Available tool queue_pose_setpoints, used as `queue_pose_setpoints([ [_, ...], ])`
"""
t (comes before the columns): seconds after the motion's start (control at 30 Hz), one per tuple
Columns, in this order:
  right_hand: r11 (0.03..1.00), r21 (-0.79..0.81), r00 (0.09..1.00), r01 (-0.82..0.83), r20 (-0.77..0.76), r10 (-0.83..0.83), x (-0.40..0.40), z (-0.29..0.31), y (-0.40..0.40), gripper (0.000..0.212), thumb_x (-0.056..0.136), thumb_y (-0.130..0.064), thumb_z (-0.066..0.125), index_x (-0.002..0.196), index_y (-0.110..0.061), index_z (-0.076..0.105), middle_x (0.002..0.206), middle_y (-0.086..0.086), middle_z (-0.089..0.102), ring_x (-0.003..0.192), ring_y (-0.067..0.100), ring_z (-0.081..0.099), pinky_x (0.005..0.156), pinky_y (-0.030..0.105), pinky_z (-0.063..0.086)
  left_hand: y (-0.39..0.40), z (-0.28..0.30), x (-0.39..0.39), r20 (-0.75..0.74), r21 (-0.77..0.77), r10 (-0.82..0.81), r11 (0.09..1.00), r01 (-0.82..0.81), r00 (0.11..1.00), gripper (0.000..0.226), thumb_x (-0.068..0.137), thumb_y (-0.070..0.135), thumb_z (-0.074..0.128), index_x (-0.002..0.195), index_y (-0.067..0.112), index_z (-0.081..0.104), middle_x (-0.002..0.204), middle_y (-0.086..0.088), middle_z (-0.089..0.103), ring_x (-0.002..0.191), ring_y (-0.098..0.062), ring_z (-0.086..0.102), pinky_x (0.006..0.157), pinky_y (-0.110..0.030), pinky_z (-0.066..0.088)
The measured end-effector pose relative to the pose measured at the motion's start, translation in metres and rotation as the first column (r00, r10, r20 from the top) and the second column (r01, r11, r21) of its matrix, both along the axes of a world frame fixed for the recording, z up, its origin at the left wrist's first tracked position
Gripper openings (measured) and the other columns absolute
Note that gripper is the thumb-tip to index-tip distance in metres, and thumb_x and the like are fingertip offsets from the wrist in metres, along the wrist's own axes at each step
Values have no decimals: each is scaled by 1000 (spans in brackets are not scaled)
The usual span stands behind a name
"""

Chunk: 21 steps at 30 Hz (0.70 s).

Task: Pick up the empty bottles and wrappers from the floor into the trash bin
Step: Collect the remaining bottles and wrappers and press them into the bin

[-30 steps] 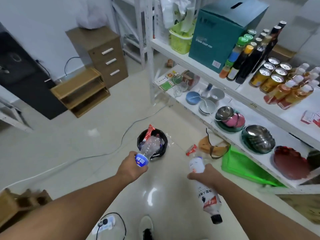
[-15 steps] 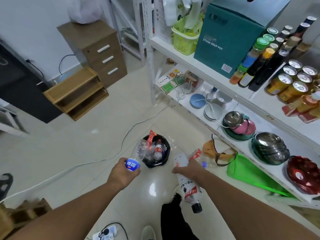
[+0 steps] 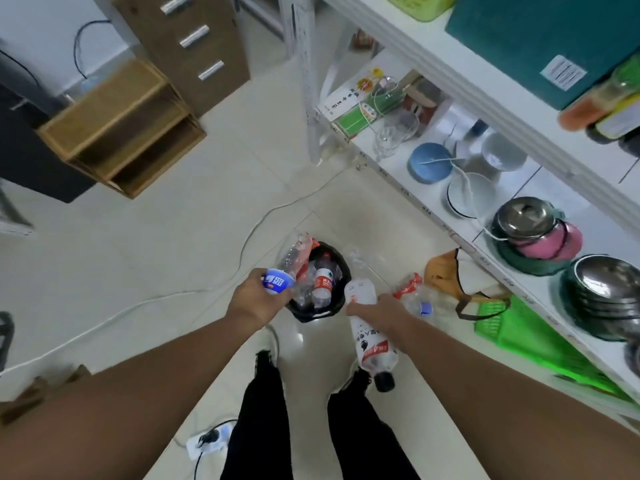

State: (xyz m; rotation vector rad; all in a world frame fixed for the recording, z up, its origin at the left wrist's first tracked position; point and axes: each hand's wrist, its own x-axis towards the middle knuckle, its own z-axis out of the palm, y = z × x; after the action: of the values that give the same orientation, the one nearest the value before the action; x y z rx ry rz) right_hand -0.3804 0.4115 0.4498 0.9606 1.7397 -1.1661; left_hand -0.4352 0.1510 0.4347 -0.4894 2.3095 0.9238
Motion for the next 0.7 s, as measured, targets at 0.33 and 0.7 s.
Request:
queue_pose_setpoints([
  [0.33,989,83,990,122,-80,-116,-54,-216,-32,53,86,-47,80,122,-13,63,100,6,75,85,26,77,80,46,66,1,-220,-55,17,-102,-302,948,302,953,64,78,60,80,128,28,56,111,3,67,96,-19,69,86,-42,60],
  [0.7,872,476,982,-116,-76,172,-76,-376,-47,47,102,-47,54,127,-8,65,118,15,68,87,28,58,75,32,42,16,-361,-74,15,-292,-500,826,482,866,67,88,70,67,131,20,54,119,-8,62,104,-30,67,93,-47,58],
])
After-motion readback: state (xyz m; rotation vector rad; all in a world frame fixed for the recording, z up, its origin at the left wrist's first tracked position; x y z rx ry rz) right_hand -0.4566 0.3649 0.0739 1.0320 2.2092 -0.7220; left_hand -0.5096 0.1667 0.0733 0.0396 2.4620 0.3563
